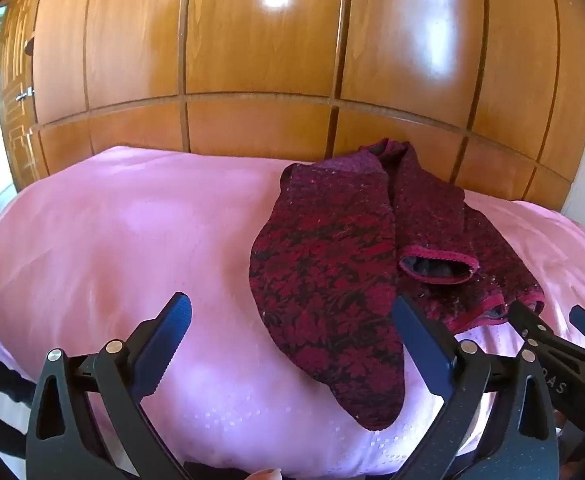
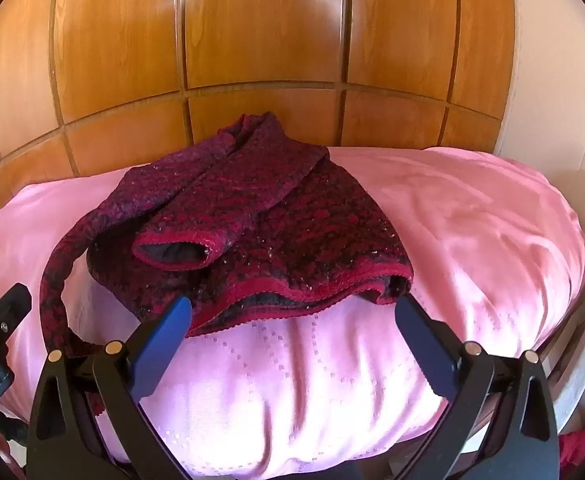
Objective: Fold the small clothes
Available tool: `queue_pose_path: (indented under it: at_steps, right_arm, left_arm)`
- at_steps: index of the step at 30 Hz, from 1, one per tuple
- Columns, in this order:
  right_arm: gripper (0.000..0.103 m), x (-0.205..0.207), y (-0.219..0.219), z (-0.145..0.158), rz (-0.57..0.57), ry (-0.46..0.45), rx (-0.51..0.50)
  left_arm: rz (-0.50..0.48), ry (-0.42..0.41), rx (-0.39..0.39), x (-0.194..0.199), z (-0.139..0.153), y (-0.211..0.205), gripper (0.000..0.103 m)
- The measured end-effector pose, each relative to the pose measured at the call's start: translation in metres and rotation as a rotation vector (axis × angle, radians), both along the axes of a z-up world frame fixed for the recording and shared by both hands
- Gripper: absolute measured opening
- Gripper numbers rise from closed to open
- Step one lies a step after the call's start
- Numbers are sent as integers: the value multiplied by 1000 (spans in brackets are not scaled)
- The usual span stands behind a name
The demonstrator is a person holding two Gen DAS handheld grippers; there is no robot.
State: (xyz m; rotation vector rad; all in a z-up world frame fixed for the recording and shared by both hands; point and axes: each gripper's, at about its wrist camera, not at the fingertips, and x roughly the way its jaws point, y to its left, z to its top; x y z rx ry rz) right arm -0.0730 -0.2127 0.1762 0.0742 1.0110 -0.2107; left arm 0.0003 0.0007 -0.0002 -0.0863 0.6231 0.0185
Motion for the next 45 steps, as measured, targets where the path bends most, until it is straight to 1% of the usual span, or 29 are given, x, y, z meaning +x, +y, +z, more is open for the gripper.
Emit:
queue_pose_path:
  at_steps: [4, 6, 8, 10, 13, 15, 18, 20, 23, 26, 31, 35, 38, 41, 45]
  right_arm:
    - [101, -4, -4, -1, -8, -5, 7]
    - [101, -3, -2, -6, 0, 15, 3]
    - [101, -1, -2, -11, -8, 26, 26]
    - [101, -1, -2, -16, -17, 34, 61]
    - [101, -10, 2, -13, 5, 10, 86]
    - [101, -18, 5, -10, 20, -10, 102]
    - [101, -26, 4, -7, 16, -21, 110]
    - [101, -30, 1, -8, 11, -15, 117]
    - [101, -33, -3, -10, 2, -5, 124]
    - [101, -36, -5, -7, -9, -13, 130]
    - [101, -42, -2, -4, 35, -13, 170]
    - [101, -46, -4, -1, 62, -28, 249]
    - [101, -47, 0, 1, 113, -38, 295]
    - [101, -47, 4, 6, 123, -49, 269]
    - [101, -45, -3, 4, 87, -41, 253]
  left_arm:
    - [-6, -3, 5, -3, 1, -1, 99]
    - [-12, -7, 3, -6, -11, 3, 99]
    - [-11, -8, 3, -8, -13, 5, 99]
    - [-2, 14, 1, -1, -15, 6, 99]
    - [14, 26, 13, -1, -23, 4, 99]
    - [17, 21, 17, -5, -26, 5, 99]
    - [19, 21, 20, -6, -29, 4, 99]
    - [19, 27, 16, -4, -25, 4, 99]
    - [22, 27, 14, -5, -27, 5, 99]
    - [25, 31, 17, -3, -26, 6, 99]
    - [21, 39, 9, -3, -24, 8, 99]
    - [22, 42, 8, -1, -20, 9, 99]
    - [24, 45, 8, 0, -19, 10, 99]
    - [28, 52, 27, 2, -17, 7, 99]
    - [21, 52, 49, 1, -16, 5, 99]
